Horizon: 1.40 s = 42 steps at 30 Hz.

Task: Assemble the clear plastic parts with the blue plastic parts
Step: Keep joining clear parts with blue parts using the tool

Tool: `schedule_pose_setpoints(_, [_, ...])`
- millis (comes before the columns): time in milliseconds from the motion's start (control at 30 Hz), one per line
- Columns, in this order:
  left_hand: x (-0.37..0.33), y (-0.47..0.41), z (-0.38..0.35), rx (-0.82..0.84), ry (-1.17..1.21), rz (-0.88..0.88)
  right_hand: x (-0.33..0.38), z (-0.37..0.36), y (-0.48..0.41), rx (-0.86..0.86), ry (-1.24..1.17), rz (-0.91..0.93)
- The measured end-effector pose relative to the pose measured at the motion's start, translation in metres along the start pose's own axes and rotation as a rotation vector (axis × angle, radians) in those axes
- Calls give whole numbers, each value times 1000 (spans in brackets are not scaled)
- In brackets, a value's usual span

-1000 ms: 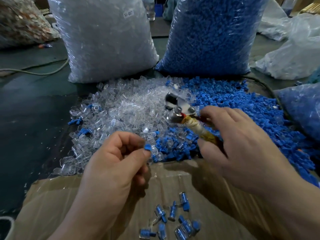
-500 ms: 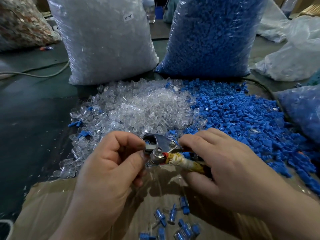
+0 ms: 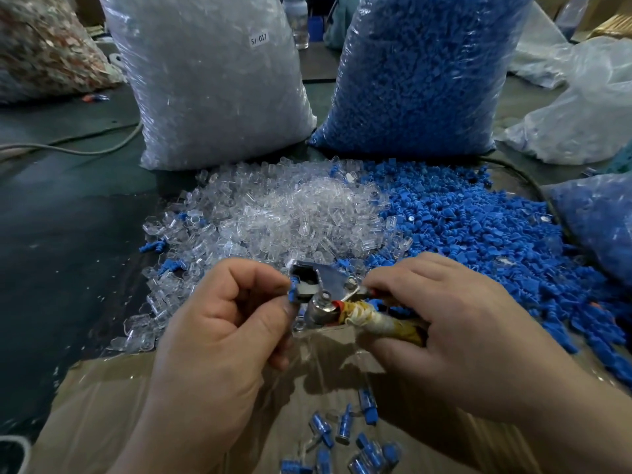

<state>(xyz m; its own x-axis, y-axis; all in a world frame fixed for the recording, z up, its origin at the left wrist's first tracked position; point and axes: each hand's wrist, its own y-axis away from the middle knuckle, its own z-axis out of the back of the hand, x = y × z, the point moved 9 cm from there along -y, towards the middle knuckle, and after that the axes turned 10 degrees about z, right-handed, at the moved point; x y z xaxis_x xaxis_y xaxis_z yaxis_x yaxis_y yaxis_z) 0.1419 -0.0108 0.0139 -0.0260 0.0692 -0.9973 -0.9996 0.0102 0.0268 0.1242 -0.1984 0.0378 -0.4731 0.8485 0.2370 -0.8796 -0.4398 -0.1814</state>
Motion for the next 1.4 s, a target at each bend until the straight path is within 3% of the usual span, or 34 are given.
schedule_pose_setpoints(233, [23, -4, -6, 95, 9, 211, -42, -3, -6, 56, 255, -216])
schedule_pose_setpoints(467, [28, 1, -20, 142, -9, 312, -50, -8, -10, 140, 268, -281])
schedule_pose_setpoints(567, [29, 2, -21, 134, -20, 315, -32, 6, -9, -26, 234, -220])
schedule_pose_setpoints(667, [31, 3, -22, 109, -36, 310, 15, 11, -11, -173, 139, -13])
schedule_pose_setpoints(767, [27, 6, -25, 105, -101, 232, 41, -3, -13, -124, 137, 168])
schedule_pose_setpoints(967, [-5, 16, -24, 85, -194, 17, 40, -11, -12, -65, 132, 168])
schedule_pose_setpoints(1133, [1, 13, -22, 83, -261, 67, 40, -7, -7, -89, 100, 187])
schedule_pose_setpoints(1233, [9, 10, -26, 179, -290, 146, 49, -2, -10, -101, 99, 212])
schedule_pose_setpoints(1333, [7, 9, -28, 270, -228, 107, 50, -7, -8, -36, -58, 168])
schedule_pose_setpoints(1400, [0, 12, -31, 331, -204, -1, 41, -11, -3, 10, -438, -21])
